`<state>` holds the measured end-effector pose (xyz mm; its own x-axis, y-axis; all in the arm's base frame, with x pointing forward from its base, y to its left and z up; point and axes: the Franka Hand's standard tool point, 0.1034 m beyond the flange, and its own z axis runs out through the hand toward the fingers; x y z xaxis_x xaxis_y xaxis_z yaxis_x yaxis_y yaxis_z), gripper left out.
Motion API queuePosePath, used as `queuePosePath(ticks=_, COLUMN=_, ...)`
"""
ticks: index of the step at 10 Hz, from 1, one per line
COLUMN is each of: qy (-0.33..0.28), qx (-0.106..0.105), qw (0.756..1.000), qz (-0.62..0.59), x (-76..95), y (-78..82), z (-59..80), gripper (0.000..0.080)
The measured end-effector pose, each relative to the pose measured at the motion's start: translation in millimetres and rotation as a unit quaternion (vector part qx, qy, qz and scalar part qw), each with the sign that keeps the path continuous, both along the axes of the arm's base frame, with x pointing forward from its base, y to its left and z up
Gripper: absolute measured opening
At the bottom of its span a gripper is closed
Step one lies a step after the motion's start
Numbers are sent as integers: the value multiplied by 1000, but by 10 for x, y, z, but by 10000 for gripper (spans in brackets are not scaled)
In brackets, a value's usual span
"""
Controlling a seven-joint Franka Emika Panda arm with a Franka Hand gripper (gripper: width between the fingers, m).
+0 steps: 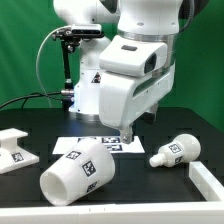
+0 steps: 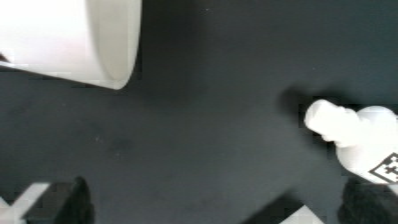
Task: Assemble lamp
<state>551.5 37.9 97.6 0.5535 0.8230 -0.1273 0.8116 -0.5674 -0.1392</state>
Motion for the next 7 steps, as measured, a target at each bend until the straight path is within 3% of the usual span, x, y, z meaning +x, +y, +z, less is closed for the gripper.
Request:
queuePosePath(ticks=5, qy=-1, qx=-1, qw=1000, qz=-2, x=-10, y=-16, z=12, gripper=700)
queuePosePath(ticks=7, qy=-7, qx=-10, qw=1000, qz=-15, x=-160, y=-222, z=248, gripper=700)
